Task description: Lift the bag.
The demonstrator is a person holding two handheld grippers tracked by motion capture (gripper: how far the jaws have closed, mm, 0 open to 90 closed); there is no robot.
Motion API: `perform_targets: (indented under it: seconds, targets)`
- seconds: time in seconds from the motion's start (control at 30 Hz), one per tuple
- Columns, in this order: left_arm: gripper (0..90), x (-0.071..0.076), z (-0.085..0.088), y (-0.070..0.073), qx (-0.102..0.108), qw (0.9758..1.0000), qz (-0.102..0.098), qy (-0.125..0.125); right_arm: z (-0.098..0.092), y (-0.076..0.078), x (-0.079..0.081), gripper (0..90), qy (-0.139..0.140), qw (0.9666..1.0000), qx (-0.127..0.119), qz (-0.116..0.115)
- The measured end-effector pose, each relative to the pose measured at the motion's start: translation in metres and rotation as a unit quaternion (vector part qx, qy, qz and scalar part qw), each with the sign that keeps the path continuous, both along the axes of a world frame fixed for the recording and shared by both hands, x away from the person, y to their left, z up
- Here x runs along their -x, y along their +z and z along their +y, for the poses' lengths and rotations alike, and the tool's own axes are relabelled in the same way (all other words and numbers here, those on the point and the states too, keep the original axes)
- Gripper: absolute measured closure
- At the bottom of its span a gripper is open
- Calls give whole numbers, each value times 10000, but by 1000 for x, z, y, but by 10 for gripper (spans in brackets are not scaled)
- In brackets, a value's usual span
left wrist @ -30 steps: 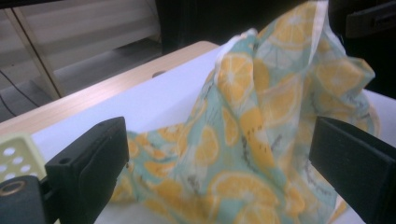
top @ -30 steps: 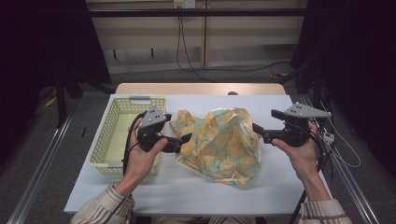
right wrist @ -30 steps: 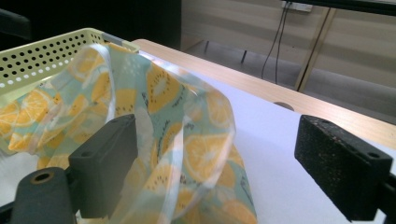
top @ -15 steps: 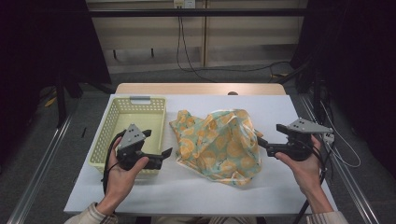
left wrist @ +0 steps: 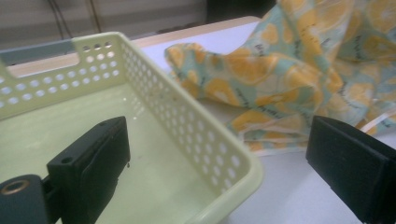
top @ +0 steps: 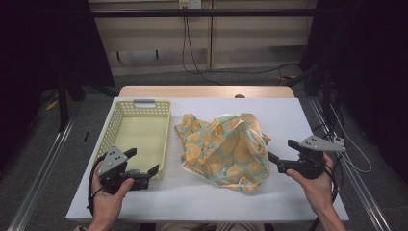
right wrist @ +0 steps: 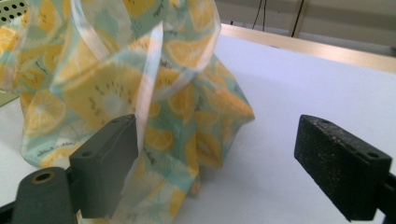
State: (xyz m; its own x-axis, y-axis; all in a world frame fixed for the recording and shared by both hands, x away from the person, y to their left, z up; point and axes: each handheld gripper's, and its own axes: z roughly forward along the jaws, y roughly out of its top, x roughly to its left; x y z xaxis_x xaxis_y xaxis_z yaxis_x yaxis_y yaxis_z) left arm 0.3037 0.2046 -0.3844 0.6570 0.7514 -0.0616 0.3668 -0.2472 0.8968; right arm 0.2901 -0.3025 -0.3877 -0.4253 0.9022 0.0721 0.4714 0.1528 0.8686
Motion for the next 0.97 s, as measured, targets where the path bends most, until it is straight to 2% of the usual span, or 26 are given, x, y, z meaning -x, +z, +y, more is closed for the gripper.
perform_targets:
  seconds: [0.17,0.37,0.53,0.6,0.7,0.97]
  targets:
    - [61,4,6,-5,-107,9999,-6,92,1,-11,7,143,40,9999,41,114]
    - [61,12,5,-13,-288,9996,-68,11,-3,-18,18,144,-30,9999,16,132]
    - [61,18,7,-17,-209,9996,-168,74,-5,-29,26,145,-126,9997,-22,193]
    - [61,20,9,-20,-118,9998,-107,81,-7,-32,29,145,-174,9997,-69,179]
    - [61,23,11,-24,-134,9998,-106,109,-7,-38,31,145,-200,9995,-91,224]
    - [61,18,16,-26,-71,9996,-133,252,-4,-41,29,146,-171,9995,-79,246]
